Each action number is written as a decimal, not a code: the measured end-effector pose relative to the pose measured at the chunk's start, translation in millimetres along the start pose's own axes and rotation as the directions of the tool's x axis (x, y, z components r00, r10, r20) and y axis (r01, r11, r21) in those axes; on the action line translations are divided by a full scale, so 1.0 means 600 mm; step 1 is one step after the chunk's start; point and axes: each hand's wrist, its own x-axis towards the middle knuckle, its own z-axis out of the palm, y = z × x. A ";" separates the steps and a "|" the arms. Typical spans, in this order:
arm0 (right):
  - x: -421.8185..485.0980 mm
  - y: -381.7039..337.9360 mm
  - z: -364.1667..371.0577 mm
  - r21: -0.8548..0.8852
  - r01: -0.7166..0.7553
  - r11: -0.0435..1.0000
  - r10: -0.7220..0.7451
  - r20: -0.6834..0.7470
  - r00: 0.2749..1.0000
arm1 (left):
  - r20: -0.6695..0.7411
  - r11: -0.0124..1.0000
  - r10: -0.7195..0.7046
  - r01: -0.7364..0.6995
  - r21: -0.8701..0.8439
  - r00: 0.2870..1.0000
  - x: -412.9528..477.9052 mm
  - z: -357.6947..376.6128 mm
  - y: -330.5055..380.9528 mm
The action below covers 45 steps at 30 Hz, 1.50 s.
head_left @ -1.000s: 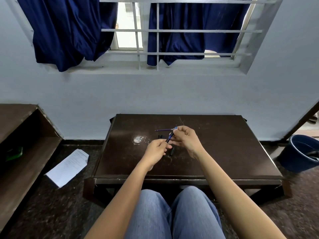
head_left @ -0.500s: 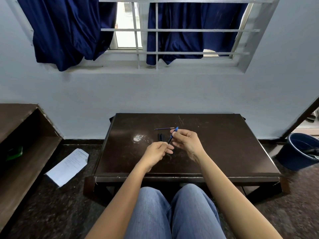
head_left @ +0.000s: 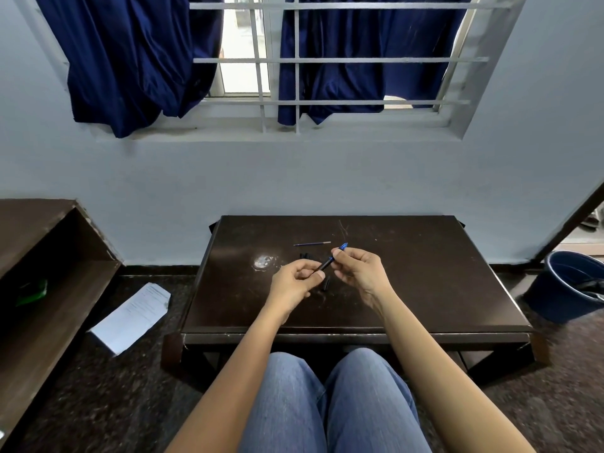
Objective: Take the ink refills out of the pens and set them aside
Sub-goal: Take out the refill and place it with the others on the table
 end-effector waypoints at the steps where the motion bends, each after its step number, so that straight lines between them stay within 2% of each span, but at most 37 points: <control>1: -0.001 0.001 0.000 -0.004 0.001 1.000 -0.001 0.002 1.000 | 0.023 0.998 -0.039 0.040 -0.039 0.999 -0.001 0.001 0.002; 4: -0.005 0.003 0.000 -0.022 0.002 1.000 -0.002 0.014 1.000 | 0.118 0.965 -0.221 0.234 -0.115 0.968 -0.003 0.008 0.015; 5: -0.006 0.002 0.000 -0.019 -0.001 1.000 0.001 0.015 1.000 | 0.118 0.963 -0.235 0.247 -0.103 0.965 -0.003 0.008 0.017; 9: -0.009 0.002 0.000 -0.023 -0.002 1.000 0.002 0.014 1.000 | 0.016 0.996 -0.084 0.083 0.026 0.996 -0.001 0.007 0.009; 11: -0.009 0.000 -0.001 -0.029 0.004 1.000 -0.003 0.017 1.000 | 0.041 0.998 -0.065 0.064 0.028 0.997 -0.004 0.005 0.011; 15: -0.011 -0.006 -0.001 -0.075 0.027 0.997 -0.023 0.058 0.998 | 0.246 0.931 -0.267 0.316 -0.185 0.932 -0.005 -0.001 0.029; 18: -0.012 -0.008 0.001 -0.078 0.030 0.997 -0.023 0.091 0.996 | 0.232 0.964 -0.194 0.229 -0.135 0.953 0.001 -0.006 0.024; 21: -0.010 -0.008 0.004 -0.083 0.031 0.996 -0.023 0.095 0.995 | 0.119 0.981 -0.150 0.163 -0.105 0.981 0.004 -0.004 0.018; 23: -0.010 -0.007 0.005 -0.087 0.040 0.995 -0.031 0.101 0.994 | 0.121 0.956 -0.225 0.243 -0.165 0.967 0.002 -0.002 0.020; 25: -0.011 -0.007 0.004 -0.103 0.053 0.993 -0.041 0.119 0.992 | 0.215 0.893 -0.340 0.386 -0.230 0.916 -0.003 -0.001 0.026; 27: -0.013 -0.006 0.004 -0.113 0.065 0.991 -0.049 0.136 0.990 | 0.318 0.858 -0.378 0.458 -0.231 0.870 -0.006 -0.006 0.027; 29: -0.015 -0.003 0.003 -0.124 0.078 0.989 -0.059 0.147 0.987 | 0.335 0.869 -0.355 0.440 -0.226 0.873 -0.009 -0.007 0.024; 32: -0.019 -0.004 0.003 -0.115 0.082 0.990 -0.065 0.143 0.988 | 0.208 0.912 -0.292 0.338 -0.233 0.933 -0.005 -0.001 0.017; 34: -0.019 -0.005 0.004 -0.110 0.086 0.990 -0.070 0.142 0.987 | 0.181 0.922 -0.282 0.318 -0.223 0.942 -0.004 0.003 0.015; 39: -0.015 -0.006 0.004 -0.092 0.089 0.992 -0.073 0.170 0.983 | 0.372 0.859 -0.336 0.444 -0.256 0.865 -0.008 -0.004 0.029; 42: -0.016 -0.008 0.002 -0.087 0.083 0.993 -0.063 0.208 0.976 | 0.364 0.857 -0.316 0.429 -0.287 0.876 -0.009 -0.004 0.030; 45: -0.012 -0.012 -0.001 0.054 -0.077 0.996 0.052 0.366 0.929 | 0.400 0.802 -0.297 0.454 -0.388 0.867 -0.008 -0.005 0.026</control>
